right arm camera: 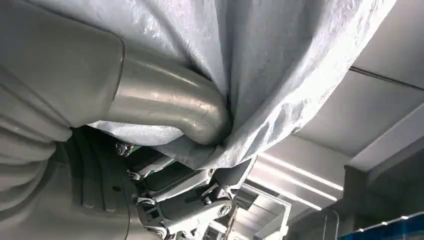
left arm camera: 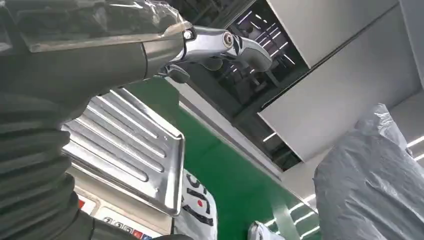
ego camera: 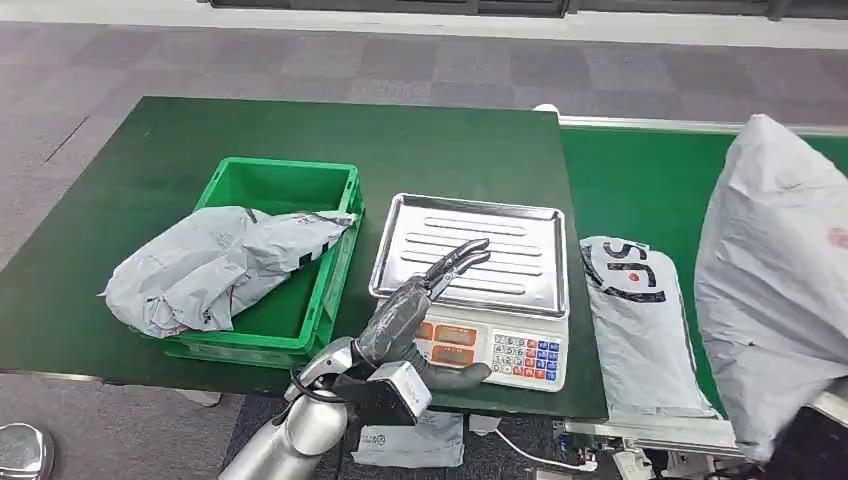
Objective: Moved the parcel from conveyor to table for the left to box.
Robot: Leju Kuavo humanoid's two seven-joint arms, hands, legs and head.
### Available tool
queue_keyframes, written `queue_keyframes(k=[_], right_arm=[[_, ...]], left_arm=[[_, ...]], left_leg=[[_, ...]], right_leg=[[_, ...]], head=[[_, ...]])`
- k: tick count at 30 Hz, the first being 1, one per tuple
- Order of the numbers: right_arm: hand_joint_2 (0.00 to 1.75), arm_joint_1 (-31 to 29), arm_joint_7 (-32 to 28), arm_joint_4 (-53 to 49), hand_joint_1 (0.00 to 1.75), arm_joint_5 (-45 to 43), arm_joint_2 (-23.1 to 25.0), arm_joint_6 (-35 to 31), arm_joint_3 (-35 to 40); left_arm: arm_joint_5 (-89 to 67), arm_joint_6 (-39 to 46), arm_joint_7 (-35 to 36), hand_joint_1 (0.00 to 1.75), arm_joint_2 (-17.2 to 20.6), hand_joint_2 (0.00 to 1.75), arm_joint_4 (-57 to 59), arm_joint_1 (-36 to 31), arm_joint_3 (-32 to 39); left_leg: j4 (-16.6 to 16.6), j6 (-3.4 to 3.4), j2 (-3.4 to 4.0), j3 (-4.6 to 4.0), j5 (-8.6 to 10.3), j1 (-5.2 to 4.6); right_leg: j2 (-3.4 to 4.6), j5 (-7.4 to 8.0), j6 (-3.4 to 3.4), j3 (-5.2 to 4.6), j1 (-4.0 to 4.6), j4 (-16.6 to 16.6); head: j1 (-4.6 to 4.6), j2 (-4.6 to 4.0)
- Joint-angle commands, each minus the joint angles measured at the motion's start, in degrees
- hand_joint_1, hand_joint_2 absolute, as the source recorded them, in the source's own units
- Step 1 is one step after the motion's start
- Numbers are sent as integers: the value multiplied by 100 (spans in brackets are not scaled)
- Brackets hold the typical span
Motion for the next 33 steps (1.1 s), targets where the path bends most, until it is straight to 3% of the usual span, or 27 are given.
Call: queue_keyframes(k=[1,13,33], right_arm=[[175,60,176,-185,175,447,-34,349,220],[175,65,473,-33,175,714,-36,774,198],[175,16,448,65,175,698,-47,783,256]], left_arm=[[167,50,-292,0,97,175,-249,6,-23],[325,173,-476,0,47,175,-428,28,64],[274,138,-461,0,93,175,-366,45,12]], left_leg=[[-3,-1,4,3,-1,3],[-9,-2,9,7,0,5],[-12,-2,13,12,0,6]], right_leg=[[2,1,-5,4,4,-5],[7,4,-5,10,6,-12],[11,5,-6,13,6,-15]], head=[[0,0],[0,0],[0,0]])
